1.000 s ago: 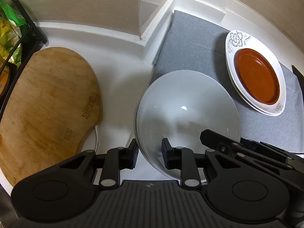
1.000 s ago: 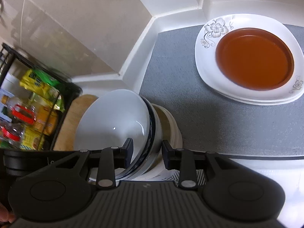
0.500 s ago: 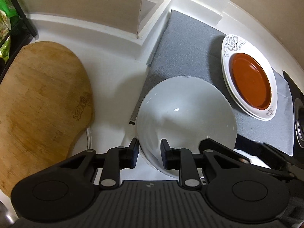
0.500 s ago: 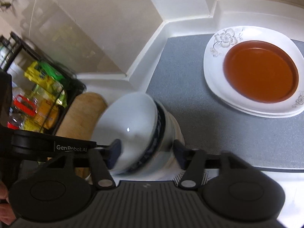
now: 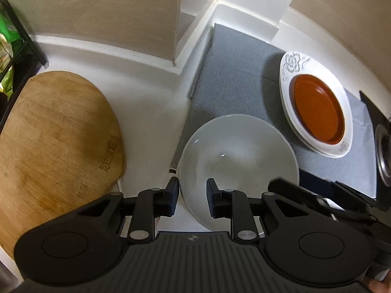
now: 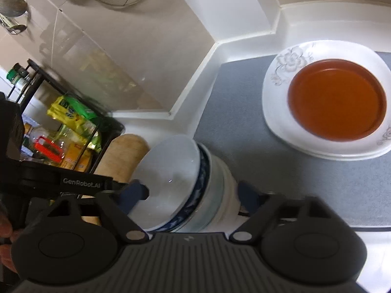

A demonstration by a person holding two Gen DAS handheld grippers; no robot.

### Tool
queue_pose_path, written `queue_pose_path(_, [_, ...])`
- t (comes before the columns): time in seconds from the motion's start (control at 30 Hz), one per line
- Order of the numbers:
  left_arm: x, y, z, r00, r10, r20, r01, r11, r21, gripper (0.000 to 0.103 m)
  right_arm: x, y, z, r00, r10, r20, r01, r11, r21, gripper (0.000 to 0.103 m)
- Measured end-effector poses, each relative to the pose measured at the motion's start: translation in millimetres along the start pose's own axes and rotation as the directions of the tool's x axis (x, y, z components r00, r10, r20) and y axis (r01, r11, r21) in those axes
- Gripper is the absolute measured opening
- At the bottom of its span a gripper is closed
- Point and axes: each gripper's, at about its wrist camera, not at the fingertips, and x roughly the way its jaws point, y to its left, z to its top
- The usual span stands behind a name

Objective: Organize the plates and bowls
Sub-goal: 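Lift the nested bowls with both tools off the mat, then carry the nested bowls with both tools over the plate stack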

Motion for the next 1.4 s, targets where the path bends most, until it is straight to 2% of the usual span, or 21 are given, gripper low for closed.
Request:
queue_pose_path(0.03, [2, -1, 0, 1.000, 0.005, -0.003, -0.005, 1.000, 0.005, 0.025, 3, -6, -2, 1.000, -0.005, -0.013, 0.005, 1.000, 0.026, 0.048])
queue_pose_path(0.13, [3, -5, -1, 1.000, 0.026, 0.008, -0.026, 0.999, 0.037, 0.025, 4, -25, -7, 0.998, 0.058, 0.000, -0.057, 0.990, 0.130, 0.049])
queue_pose_path(0.2, [1, -9, -2, 0.999, 0.045, 0.016, -0.046, 0.997, 0.063, 0.025, 2, -24, -10, 0.999, 0.032, 0.013, -0.033, 0.991, 0.126, 0.049])
queue_pose_path(0.33, [0, -16, -4, 0.997, 0.061, 0.054, -0.068, 0.987, 0.144, 0.026, 1, -25, -15, 0.998, 0.049, 0.046, -0.054, 0.991, 0.126, 0.049])
queue_pose_path(0.4, [9, -13, -3, 0.998, 0.056, 0.024, -0.059, 0.987, 0.152, 0.026, 3, -28, -17, 0.997, 0.058, 0.055, -0.066, 0.984, 0.165, 0.052])
queue_pose_path(0.47, [23, -6, 1, 0.998, 0.042, -0.043, -0.036, 0.991, 0.129, 0.031, 8, -27, -19, 0.996, 0.071, 0.052, -0.079, 0.980, 0.181, 0.069])
queue_pose_path(0.5, [28, -3, 3, 0.998, 0.015, -0.067, -0.007, 0.993, 0.114, 0.032, 12, -26, -20, 0.996, 0.077, 0.047, -0.084, 0.980, 0.182, 0.082])
queue_pose_path(0.53, [31, -3, 5, 0.997, -0.002, -0.077, 0.010, 0.994, 0.109, 0.038, 14, -26, -20, 0.995, 0.084, 0.044, -0.091, 0.979, 0.184, 0.086])
queue_pose_path(0.6, [35, -4, 9, 0.997, 0.013, -0.070, -0.005, 0.994, 0.113, 0.045, 19, -25, -22, 0.994, 0.095, 0.046, -0.102, 0.976, 0.192, 0.086])
queue_pose_path(0.67, [38, -4, 11, 0.998, 0.017, -0.063, -0.009, 0.993, 0.115, 0.060, 21, -25, -24, 0.996, 0.070, 0.055, -0.080, 0.975, 0.206, 0.086])
queue_pose_path(0.73, [41, -1, 12, 0.998, 0.023, -0.063, -0.016, 0.995, 0.101, 0.067, 26, -29, -25, 0.997, 0.069, 0.044, -0.077, 0.971, 0.225, 0.086])
queue_pose_path(0.8, [41, 2, 13, 0.997, 0.004, -0.074, 0.002, 0.996, 0.085, 0.066, 30, -35, -27, 0.995, 0.097, 0.039, -0.104, 0.959, 0.265, 0.086])
queue_pose_path(0.83, [41, 4, 13, 0.997, -0.013, -0.080, 0.020, 0.996, 0.085, 0.058, 32, -37, -27, 0.993, 0.113, 0.038, -0.119, 0.951, 0.287, 0.085])
queue_pose_path(0.87, [39, 5, 13, 0.995, -0.041, -0.088, 0.049, 0.995, 0.090, 0.045, 32, -38, -28, 0.993, 0.110, 0.038, -0.116, 0.947, 0.298, 0.084])
queue_pose_path(0.93, [35, 6, 10, 0.995, -0.046, -0.089, 0.057, 0.991, 0.123, 0.040, 31, -35, -28, 0.996, 0.083, 0.031, -0.089, 0.957, 0.277, 0.071])
queue_pose_path(0.97, [33, 6, 8, 0.996, -0.044, -0.079, 0.055, 0.989, 0.140, 0.036, 29, -34, -28, 0.997, 0.072, 0.026, -0.076, 0.963, 0.260, 0.069])
queue_pose_path(1.03, [28, 8, 5, 0.997, -0.049, -0.062, 0.057, 0.988, 0.141, 0.027, 21, -37, -27, 0.995, 0.095, 0.039, -0.102, 0.962, 0.252, 0.061])
queue_pose_path(1.1, [25, 12, 3, 0.995, -0.077, -0.058, 0.084, 0.989, 0.122, 0.026, 17, -41, -25, 0.995, 0.099, 0.015, -0.099, 0.960, 0.262, 0.057])
queue_pose_path(1.2, [27, 15, 2, 0.994, -0.099, -0.048, 0.103, 0.990, 0.098, 0.029, 16, -45, -24, 0.994, 0.109, 0.005, -0.106, 0.956, 0.274, 0.056])
queue_pose_path(1.33, [36, 18, 0, 0.990, -0.129, -0.058, 0.132, 0.990, 0.056, 0.049, 19, -46, -19, 0.994, 0.111, -0.015, -0.102, 0.954, 0.281, 0.059])
queue_pose_path(1.4, [35, 18, -2, 0.991, -0.127, -0.038, 0.128, 0.992, 0.020, 0.050, 21, -44, -15, 0.995, 0.096, -0.021, -0.087, 0.959, 0.269, 0.058])
